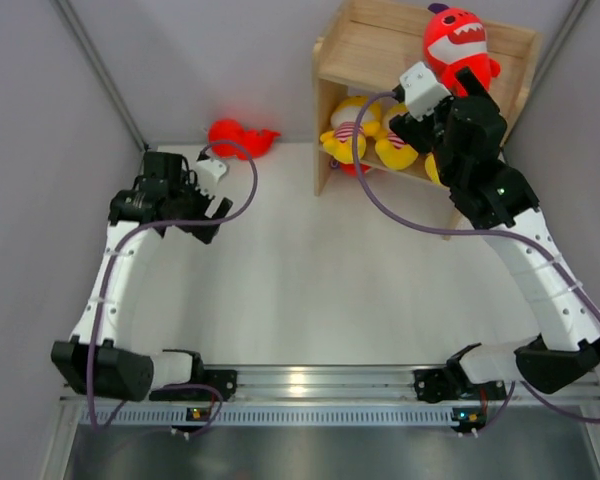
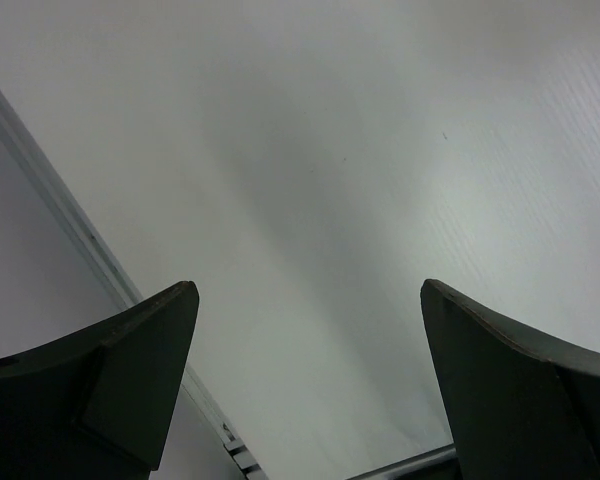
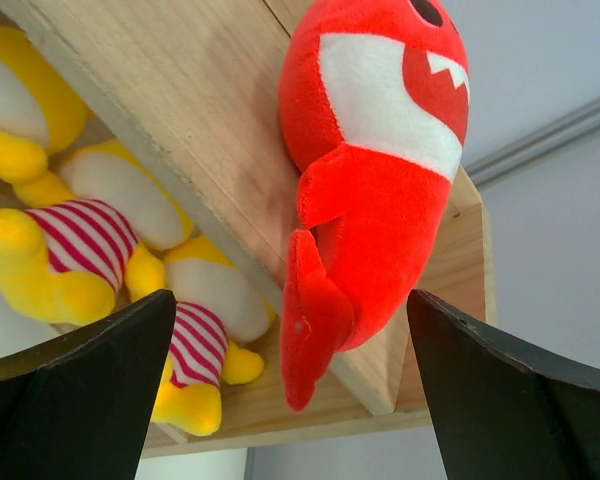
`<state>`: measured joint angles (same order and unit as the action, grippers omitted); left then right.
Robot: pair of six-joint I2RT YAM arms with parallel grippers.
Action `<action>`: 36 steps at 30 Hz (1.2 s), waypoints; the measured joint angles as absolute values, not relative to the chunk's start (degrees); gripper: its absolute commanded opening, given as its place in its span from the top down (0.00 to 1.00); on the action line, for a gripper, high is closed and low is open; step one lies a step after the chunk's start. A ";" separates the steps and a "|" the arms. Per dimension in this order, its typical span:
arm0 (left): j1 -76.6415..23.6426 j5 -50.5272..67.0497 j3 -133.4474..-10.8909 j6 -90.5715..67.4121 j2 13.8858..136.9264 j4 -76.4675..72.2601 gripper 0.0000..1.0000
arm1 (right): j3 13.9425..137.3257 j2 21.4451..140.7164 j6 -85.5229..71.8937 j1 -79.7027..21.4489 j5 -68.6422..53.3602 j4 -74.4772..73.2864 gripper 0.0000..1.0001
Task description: Place and organize the stuffed toys onto the shelf
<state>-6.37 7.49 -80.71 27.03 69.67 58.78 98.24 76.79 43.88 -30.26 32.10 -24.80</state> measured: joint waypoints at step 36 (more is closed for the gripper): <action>-6.37 -15.77 -138.06 9.98 151.39 11.99 1.00 | 76.60 54.61 36.71 -31.51 3.79 -9.72 0.01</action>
